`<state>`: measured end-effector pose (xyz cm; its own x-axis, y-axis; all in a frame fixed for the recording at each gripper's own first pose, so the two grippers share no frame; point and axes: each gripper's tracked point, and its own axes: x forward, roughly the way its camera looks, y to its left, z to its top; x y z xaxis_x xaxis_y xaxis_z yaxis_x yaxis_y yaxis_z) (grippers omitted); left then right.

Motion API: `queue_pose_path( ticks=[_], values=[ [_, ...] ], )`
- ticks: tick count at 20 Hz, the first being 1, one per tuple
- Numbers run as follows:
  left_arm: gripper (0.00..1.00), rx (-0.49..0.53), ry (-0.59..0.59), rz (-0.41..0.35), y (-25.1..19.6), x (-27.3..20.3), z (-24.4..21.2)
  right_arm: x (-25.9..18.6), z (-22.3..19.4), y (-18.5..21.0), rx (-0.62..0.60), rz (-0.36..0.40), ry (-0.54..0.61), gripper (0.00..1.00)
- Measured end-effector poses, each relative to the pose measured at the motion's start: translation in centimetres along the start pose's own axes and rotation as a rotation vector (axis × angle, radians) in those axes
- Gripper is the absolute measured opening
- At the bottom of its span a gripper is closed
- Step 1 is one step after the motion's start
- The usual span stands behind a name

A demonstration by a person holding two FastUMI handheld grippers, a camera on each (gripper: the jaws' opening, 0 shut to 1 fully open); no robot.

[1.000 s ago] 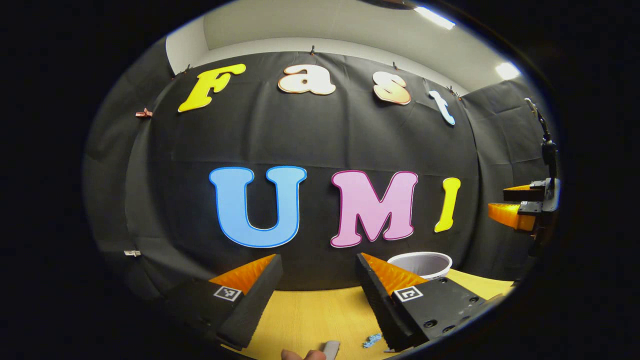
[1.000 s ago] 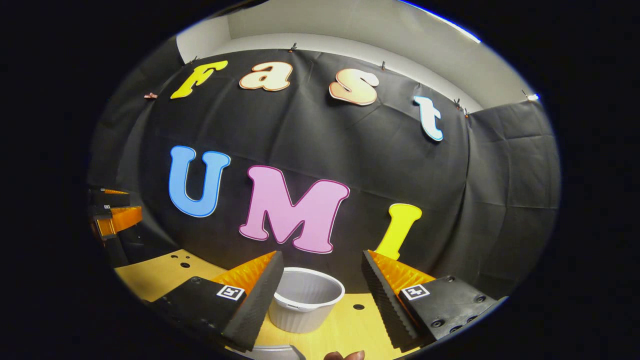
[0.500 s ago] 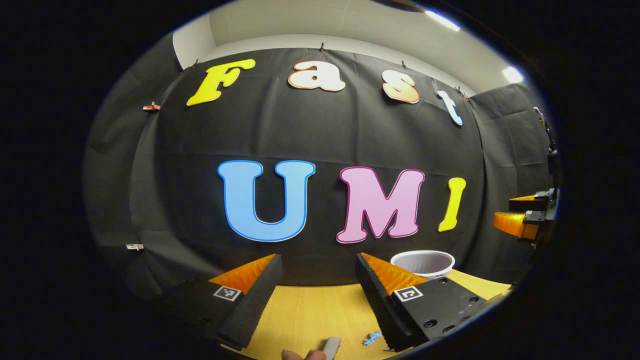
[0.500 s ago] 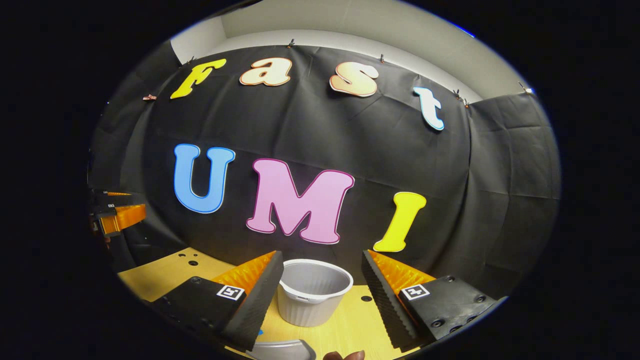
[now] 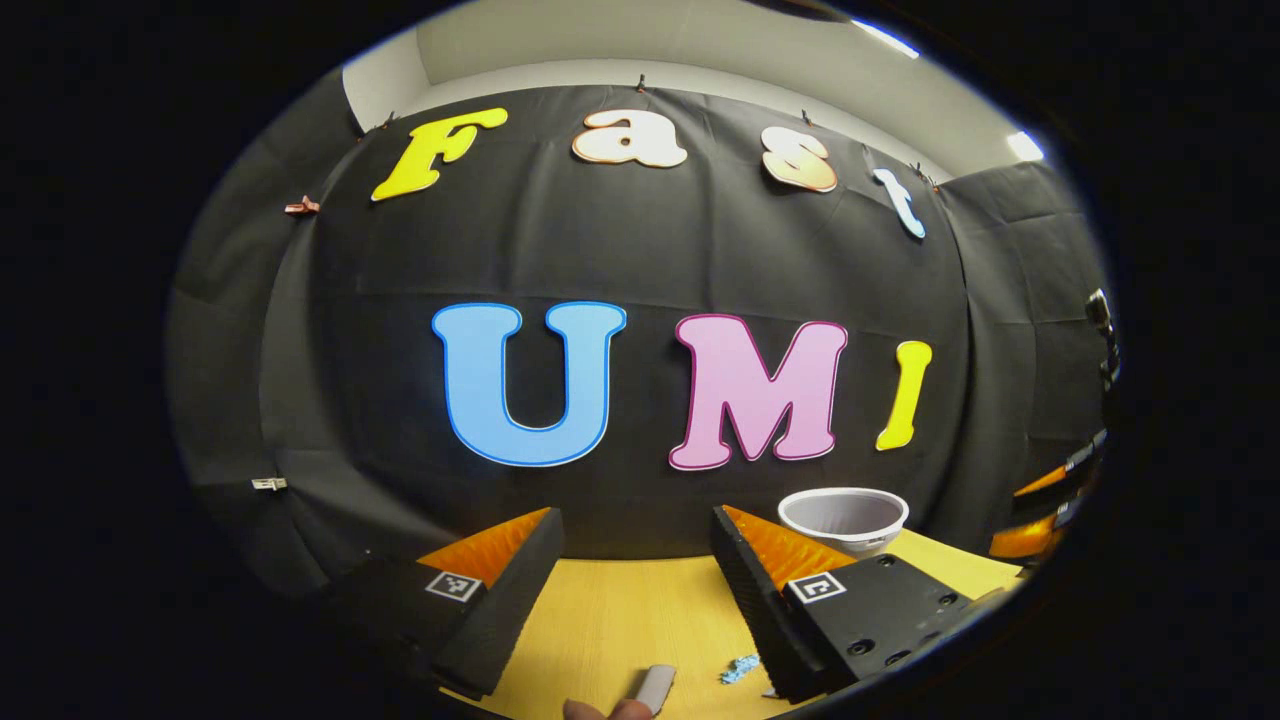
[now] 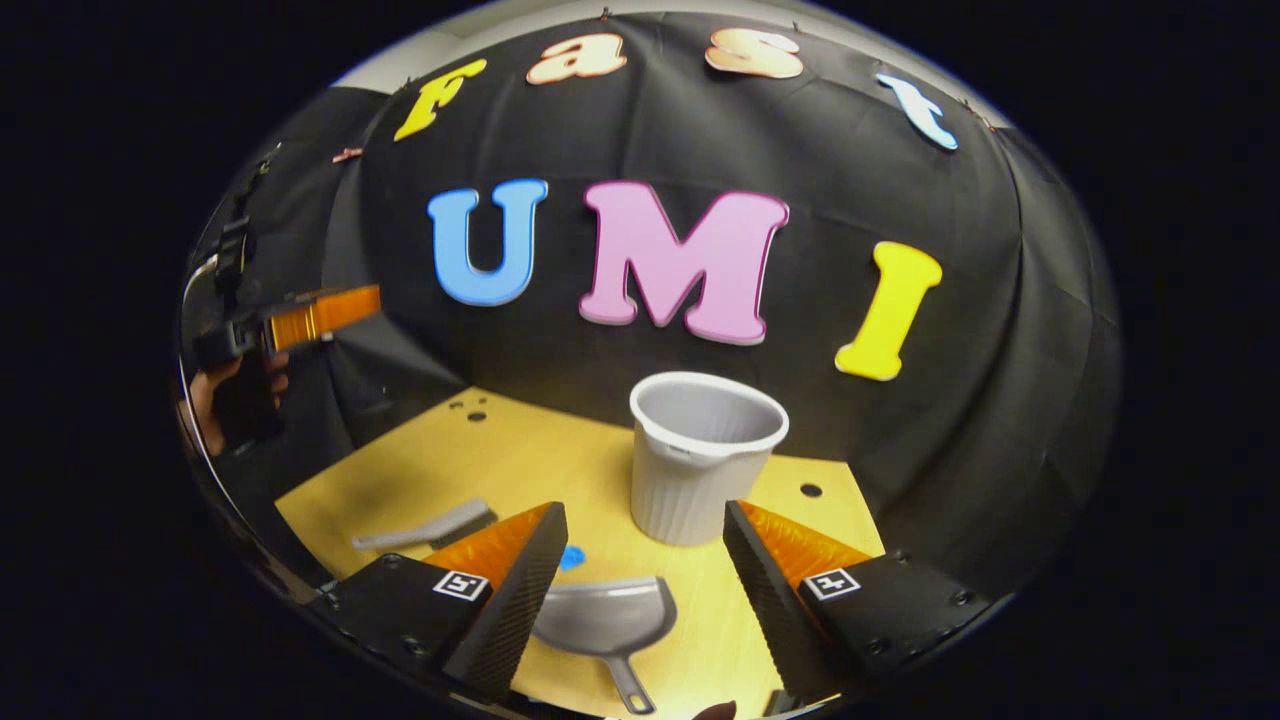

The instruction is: Pick up the small broom and dustpan from the desktop, sweep the trash into the dustpan with the broom, and then empty the trash into the garbage bin.

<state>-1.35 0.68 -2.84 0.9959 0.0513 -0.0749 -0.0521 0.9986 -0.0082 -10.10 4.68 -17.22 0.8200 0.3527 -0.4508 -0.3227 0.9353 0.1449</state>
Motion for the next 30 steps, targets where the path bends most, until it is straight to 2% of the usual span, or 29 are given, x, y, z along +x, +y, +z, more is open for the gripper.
queue_pose_path(
  ticks=[5,9,14,17,21,30],
  values=[
    [0.95,-0.010,0.024,0.022,-1.0,-0.2,-0.5,0.4,-8.5,2.0,-0.072,0.111,0.205,0.98],
    [0.95,0.009,0.028,0.045,-1.5,-0.6,-0.7,0.5,-17.1,1.1,-0.141,0.105,0.468,0.97],
    [0.95,0.013,0.042,0.077,-1.7,-0.9,-1.1,3.5,-23.4,2.4,-0.108,0.175,0.619,0.96],
    [0.95,0.022,0.046,0.091,-1.5,-0.9,-1.1,4.9,-25.8,2.0,-0.139,0.155,0.668,0.96],
    [0.95,0.035,0.051,0.108,-1.2,-0.8,-1.3,6.2,-28.3,2.7,-0.112,0.175,0.739,0.95],
    [0.95,0.047,0.085,0.140,-0.2,-0.9,-2.1,8.5,-29.7,4.4,-0.008,0.209,0.778,0.90]
  ],
)
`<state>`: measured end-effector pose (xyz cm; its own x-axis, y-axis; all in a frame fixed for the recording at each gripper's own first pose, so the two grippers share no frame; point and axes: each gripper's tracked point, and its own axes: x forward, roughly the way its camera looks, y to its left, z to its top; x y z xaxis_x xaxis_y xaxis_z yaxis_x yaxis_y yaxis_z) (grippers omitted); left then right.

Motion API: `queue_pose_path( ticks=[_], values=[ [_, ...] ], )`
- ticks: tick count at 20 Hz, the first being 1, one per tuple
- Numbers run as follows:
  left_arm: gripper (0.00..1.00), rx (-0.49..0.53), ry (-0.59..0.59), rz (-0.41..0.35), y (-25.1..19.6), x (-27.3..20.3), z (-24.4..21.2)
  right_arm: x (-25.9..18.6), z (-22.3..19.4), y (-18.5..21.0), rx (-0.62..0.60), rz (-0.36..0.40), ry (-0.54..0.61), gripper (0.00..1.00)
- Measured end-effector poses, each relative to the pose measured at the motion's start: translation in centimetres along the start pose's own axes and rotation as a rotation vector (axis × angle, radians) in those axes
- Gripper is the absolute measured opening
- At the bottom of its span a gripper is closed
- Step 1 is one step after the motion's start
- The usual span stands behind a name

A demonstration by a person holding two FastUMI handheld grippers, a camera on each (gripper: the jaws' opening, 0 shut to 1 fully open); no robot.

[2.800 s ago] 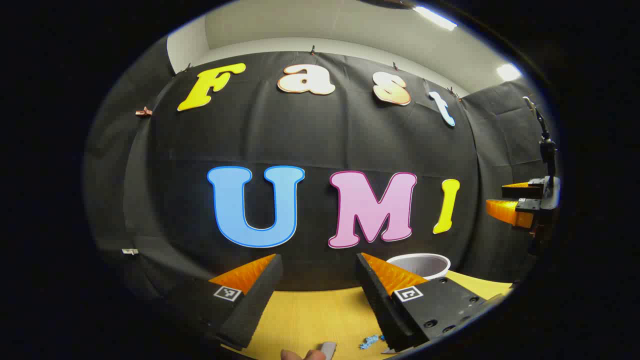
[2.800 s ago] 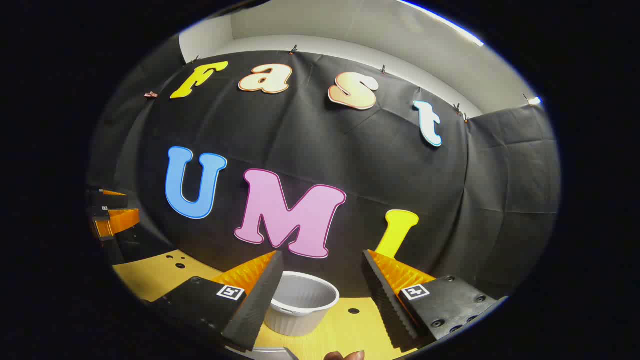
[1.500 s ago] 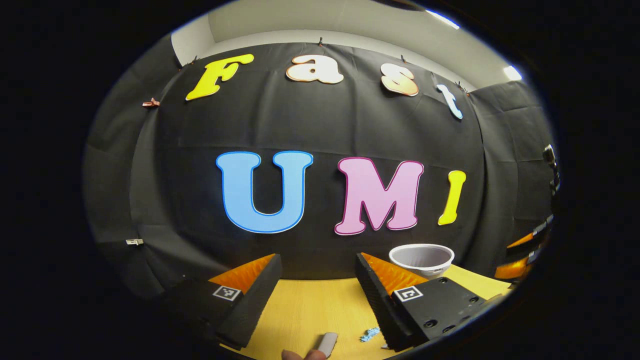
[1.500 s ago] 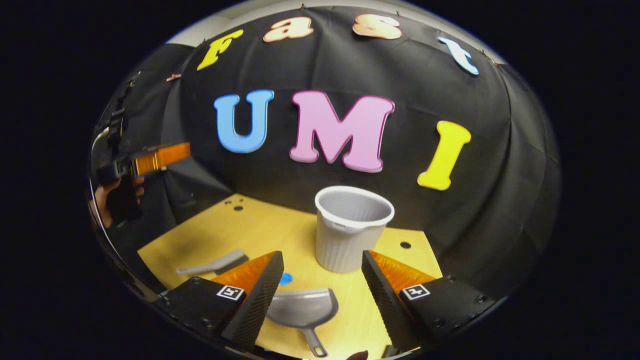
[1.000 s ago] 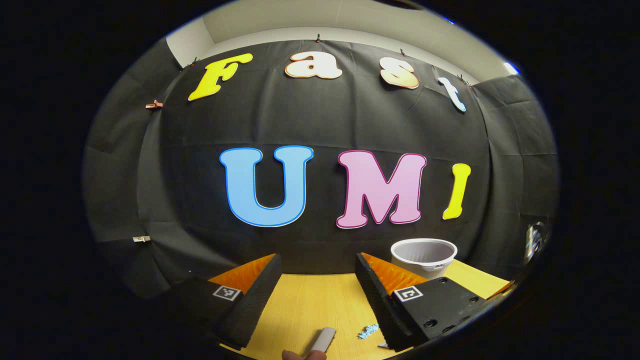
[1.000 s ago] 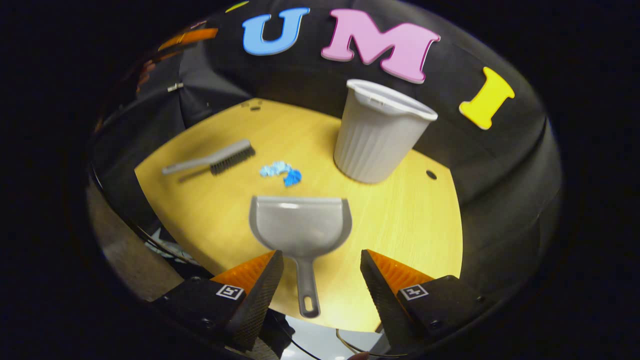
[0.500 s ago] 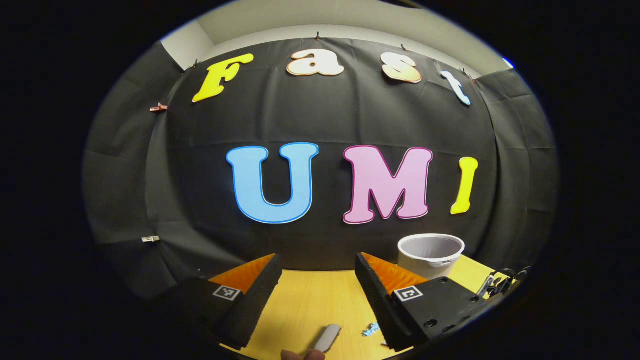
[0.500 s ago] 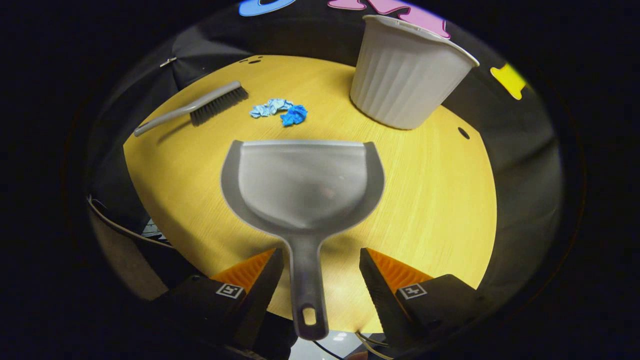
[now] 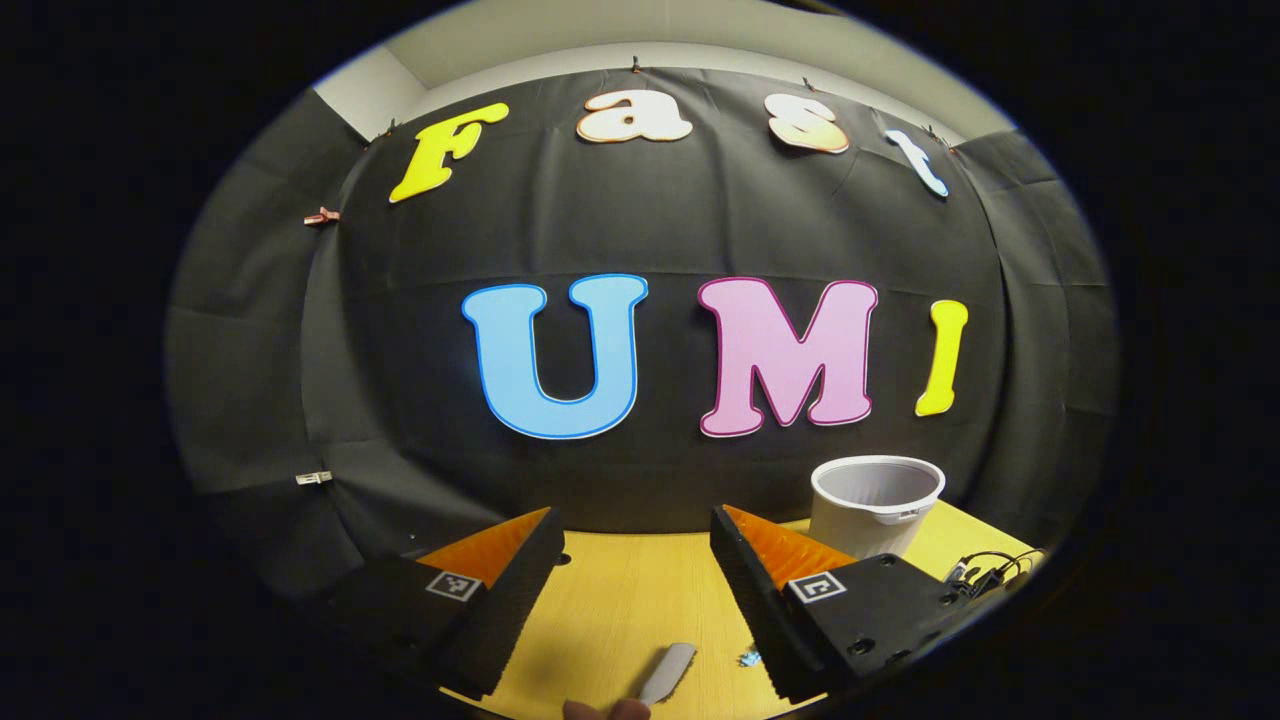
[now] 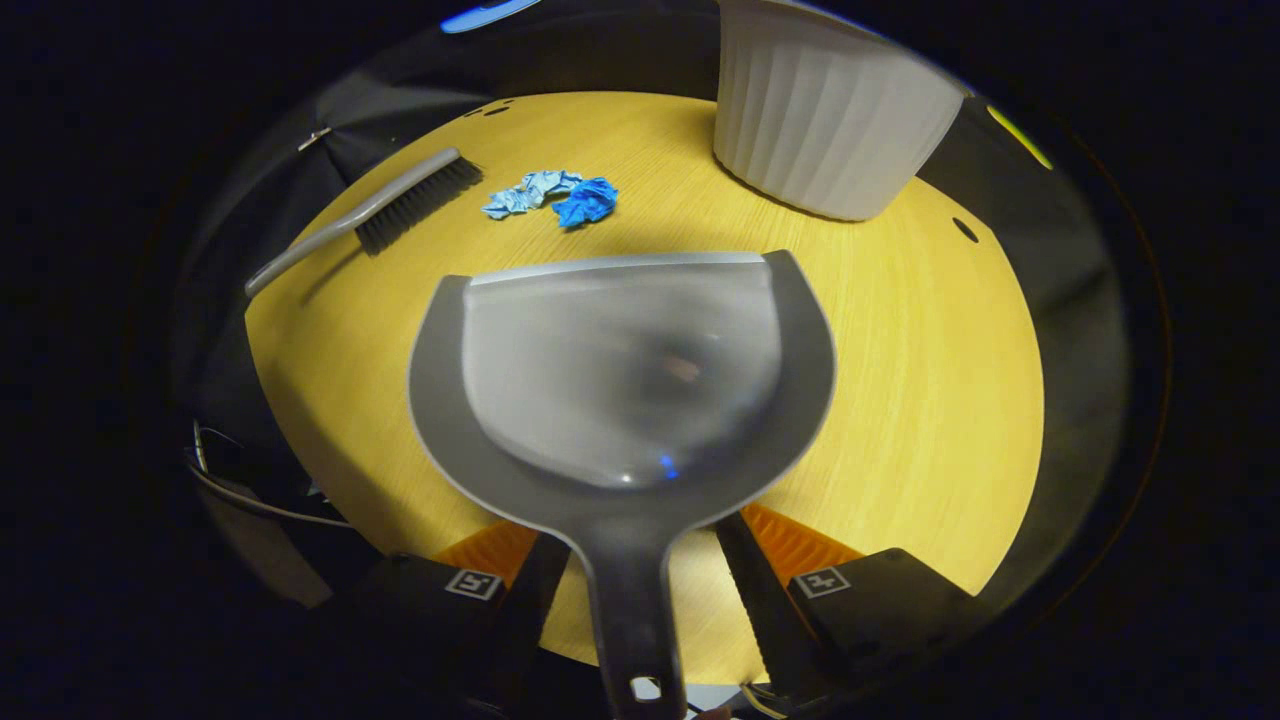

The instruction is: Pick up the small broom and dustpan from the desktop, sweep the trash into the dustpan with the broom, and then empty the trash into the garbage bin.

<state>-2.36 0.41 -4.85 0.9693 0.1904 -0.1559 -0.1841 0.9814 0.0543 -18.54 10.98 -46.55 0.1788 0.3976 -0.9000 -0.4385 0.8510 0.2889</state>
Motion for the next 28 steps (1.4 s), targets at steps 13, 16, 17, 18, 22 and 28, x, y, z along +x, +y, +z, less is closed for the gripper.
queue_pose_path(
  ticks=[13,16,17,18,22,28],
  values=[
    [0.95,-0.011,0.064,0.026,1.6,0.7,-3.0,0.0,0.0,-0.2,0.046,-0.012,0.051,0.41],
    [0.95,-0.013,0.068,0.034,2.0,0.9,-3.7,0.0,0.6,0.0,0.025,-0.011,0.010,0.38],
    [0.95,-0.007,0.075,0.034,2.1,0.9,-4.1,-0.2,0.7,0.2,0.028,-0.002,-0.007,0.37],
    [0.95,0.001,0.082,0.033,2.2,0.9,-4.6,-0.3,1.0,0.4,0.029,0.003,-0.027,0.37],
    [0.95,0.029,0.132,-0.004,2.4,1.1,-7.4,-2.2,1.8,1.1,0.031,0.034,-0.086,0.36],
    [0.94,-0.033,0.359,-0.127,1.8,1.2,-15.6,-4.5,1.2,0.5,-0.088,0.018,-0.087,0.36]
  ],
)
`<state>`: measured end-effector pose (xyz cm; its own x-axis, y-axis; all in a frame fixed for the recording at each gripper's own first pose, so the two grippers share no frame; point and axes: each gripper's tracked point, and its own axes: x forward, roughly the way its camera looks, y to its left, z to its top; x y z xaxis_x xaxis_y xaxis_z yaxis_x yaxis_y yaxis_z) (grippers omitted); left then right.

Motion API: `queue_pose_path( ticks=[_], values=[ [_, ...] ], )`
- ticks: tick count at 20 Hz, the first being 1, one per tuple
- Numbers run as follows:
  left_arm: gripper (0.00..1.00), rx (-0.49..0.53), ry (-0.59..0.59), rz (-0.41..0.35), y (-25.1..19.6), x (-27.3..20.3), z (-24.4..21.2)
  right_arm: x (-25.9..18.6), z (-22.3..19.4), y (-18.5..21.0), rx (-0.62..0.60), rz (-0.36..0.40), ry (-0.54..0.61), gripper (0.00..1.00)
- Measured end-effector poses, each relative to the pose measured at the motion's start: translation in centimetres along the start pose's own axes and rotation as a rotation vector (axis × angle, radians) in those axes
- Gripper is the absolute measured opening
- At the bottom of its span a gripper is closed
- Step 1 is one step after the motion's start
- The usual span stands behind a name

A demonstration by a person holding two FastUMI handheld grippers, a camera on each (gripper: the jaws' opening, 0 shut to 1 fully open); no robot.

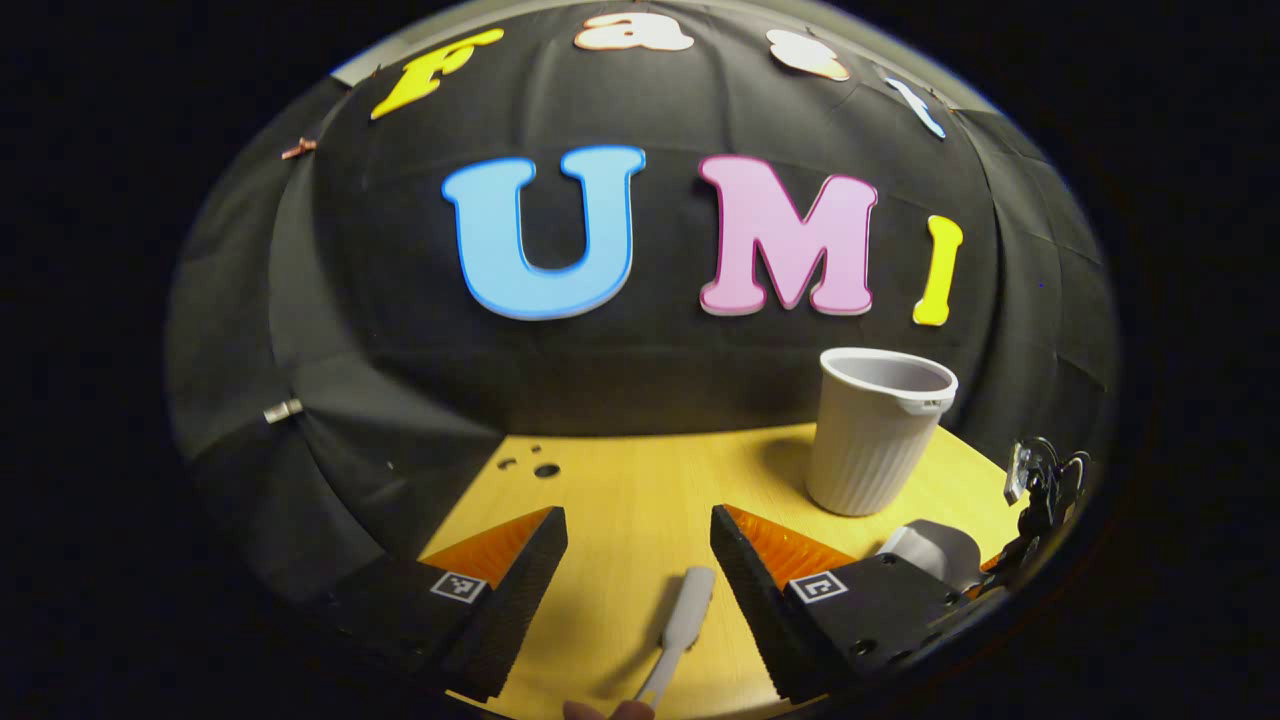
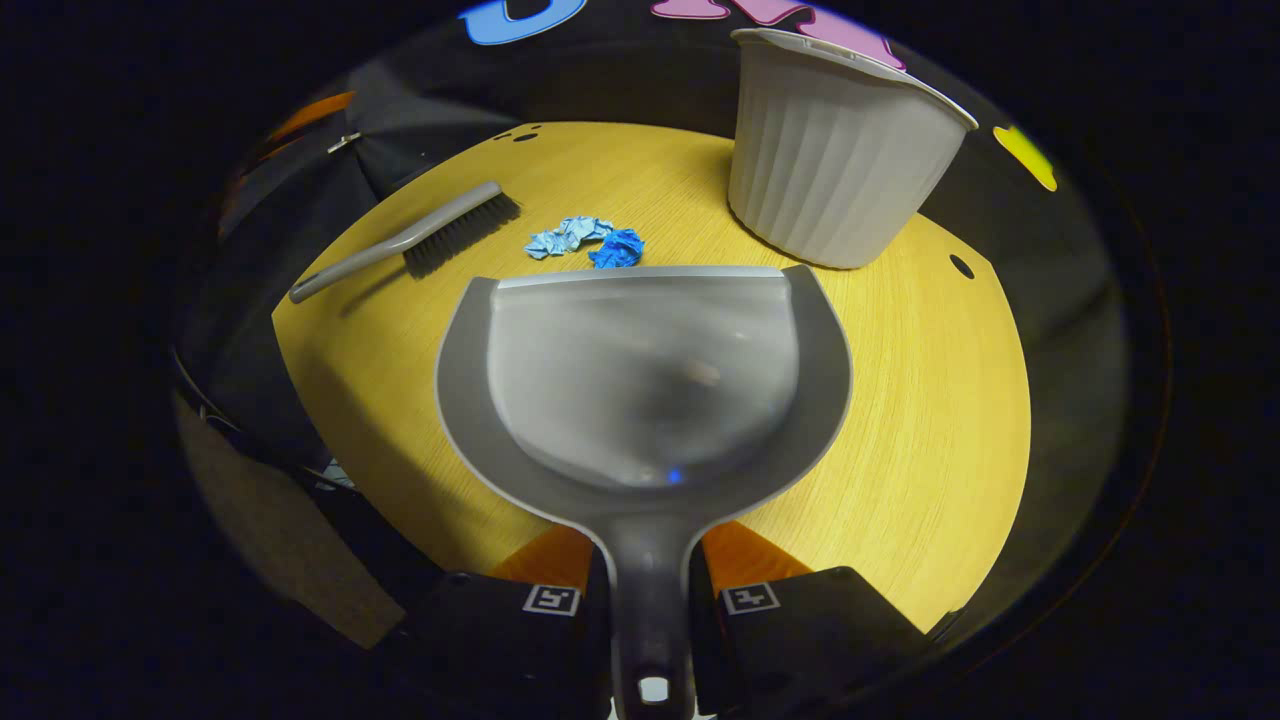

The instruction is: Pick up the small broom and dustpan from the desktop, sweep the trash into the dustpan with the broom, and then empty the trash into the garbage bin.

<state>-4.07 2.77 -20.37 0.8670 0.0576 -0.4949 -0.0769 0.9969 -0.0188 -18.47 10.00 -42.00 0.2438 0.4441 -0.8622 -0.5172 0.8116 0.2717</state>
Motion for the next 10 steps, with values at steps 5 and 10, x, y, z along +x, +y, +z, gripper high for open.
queue_pose_path(
  ticks=[5,10],
  values=[
    [0.96,-0.011,0.265,-0.124,-1.4,1.5,-8.5,-0.6,-0.1,-0.5,0.003,-0.019,-0.005,0.36],
    [0.96,0.055,0.482,-0.151,-1.9,3.1,-15.5,-0.6,-0.3,-0.8,0.010,-0.027,0.001,0.36]
  ],
)
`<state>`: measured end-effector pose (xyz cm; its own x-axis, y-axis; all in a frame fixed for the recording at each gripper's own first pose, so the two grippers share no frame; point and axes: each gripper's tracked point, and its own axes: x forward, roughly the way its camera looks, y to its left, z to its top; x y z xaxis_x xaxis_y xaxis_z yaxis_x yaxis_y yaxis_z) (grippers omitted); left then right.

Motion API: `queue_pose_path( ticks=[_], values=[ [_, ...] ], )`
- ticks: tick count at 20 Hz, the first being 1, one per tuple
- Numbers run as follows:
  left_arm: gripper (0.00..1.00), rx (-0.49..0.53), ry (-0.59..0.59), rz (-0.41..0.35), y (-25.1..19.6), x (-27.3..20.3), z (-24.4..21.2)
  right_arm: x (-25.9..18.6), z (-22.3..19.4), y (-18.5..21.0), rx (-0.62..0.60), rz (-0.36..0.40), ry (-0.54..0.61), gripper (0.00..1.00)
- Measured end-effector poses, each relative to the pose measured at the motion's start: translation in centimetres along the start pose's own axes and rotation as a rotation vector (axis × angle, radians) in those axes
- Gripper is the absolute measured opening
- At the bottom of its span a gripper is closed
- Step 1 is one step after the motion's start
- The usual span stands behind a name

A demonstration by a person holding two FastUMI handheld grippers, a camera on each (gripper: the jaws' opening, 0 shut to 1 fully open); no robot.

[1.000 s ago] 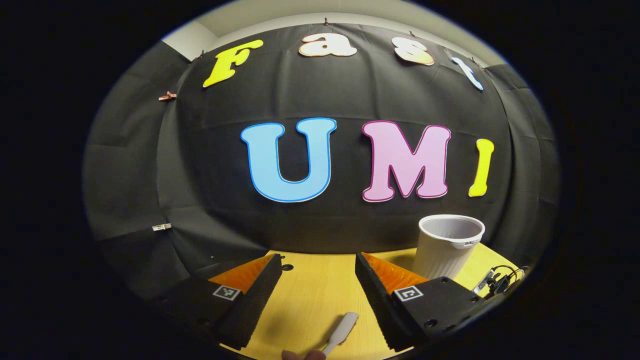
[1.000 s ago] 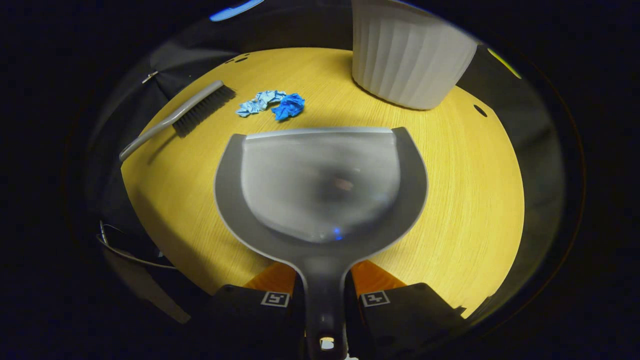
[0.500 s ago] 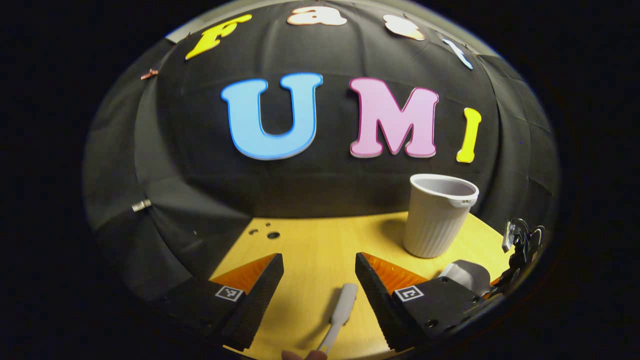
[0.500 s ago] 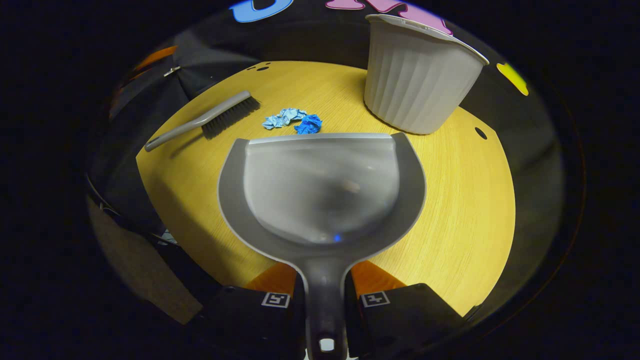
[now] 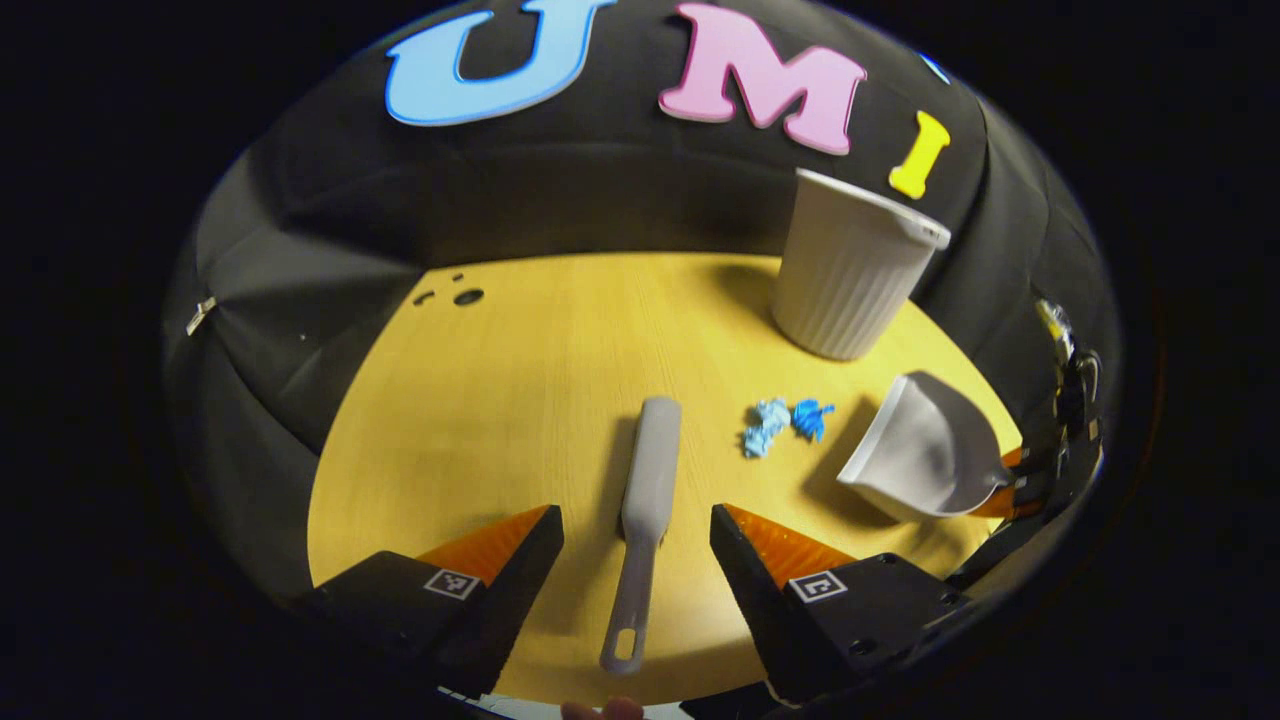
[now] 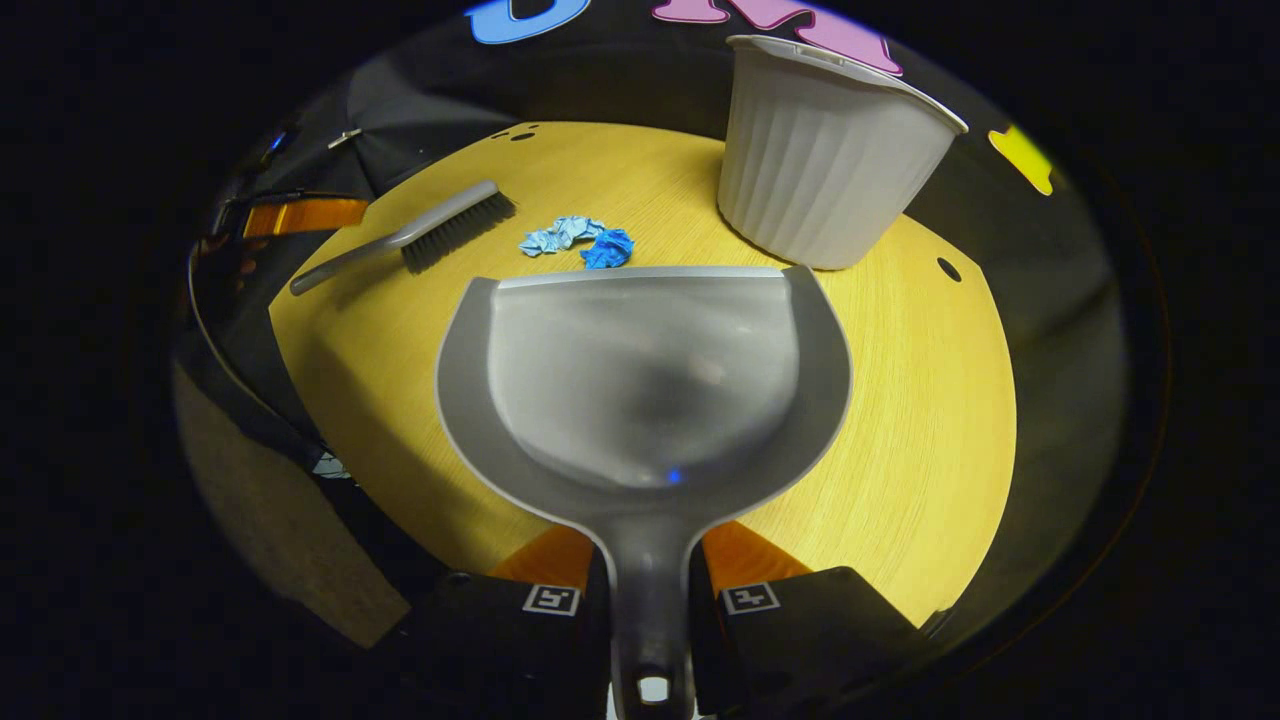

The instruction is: Pick up the small broom and dustpan from the desktop, sweep the trash into the dustpan with the broom, and then empty the trash into the garbage bin.

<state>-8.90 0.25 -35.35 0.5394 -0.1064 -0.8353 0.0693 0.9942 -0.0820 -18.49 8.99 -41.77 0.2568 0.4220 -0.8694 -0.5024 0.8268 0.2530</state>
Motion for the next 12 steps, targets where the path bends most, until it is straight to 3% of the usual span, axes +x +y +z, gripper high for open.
queue_pose_path(
  ticks=[8,12],
  values=[
    [0.95,0.023,0.210,0.006,0.9,5.0,-4.8,0.1,-1.1,-0.1,0.020,-0.006,0.026,0.36],
    [0.89,0.029,0.266,-0.002,1.1,6.0,-5.6,-0.1,-1.4,-0.1,0.025,-0.011,0.034,0.36]
  ],
)
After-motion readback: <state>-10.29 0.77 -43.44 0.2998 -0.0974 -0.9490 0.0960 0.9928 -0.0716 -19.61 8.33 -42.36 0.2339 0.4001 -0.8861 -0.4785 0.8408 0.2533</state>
